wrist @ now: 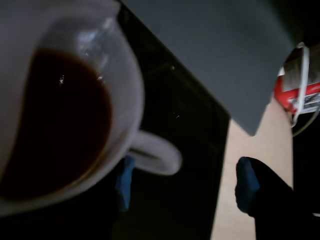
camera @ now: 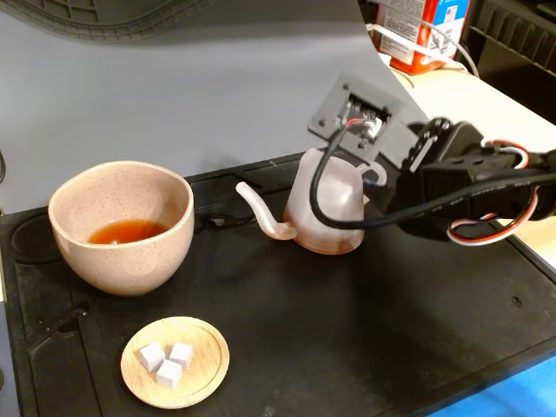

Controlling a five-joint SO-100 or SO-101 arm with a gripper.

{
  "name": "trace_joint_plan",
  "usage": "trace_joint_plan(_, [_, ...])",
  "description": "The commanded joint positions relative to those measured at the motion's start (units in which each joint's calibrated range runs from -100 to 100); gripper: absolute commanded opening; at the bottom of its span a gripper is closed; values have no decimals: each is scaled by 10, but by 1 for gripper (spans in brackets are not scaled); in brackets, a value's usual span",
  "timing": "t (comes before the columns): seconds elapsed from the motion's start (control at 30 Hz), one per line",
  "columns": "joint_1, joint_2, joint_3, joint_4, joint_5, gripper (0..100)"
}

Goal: Pick up a kettle and pour liquid into a cup.

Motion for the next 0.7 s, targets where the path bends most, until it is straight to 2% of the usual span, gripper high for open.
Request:
trace_joint_plan(0.0, [2,-30,20,-1,1,25])
trace_joint_plan(0.43, [4,-118,135,0,-3,25])
trace_joint_plan(0.67, [2,-244,244,0,-4,25])
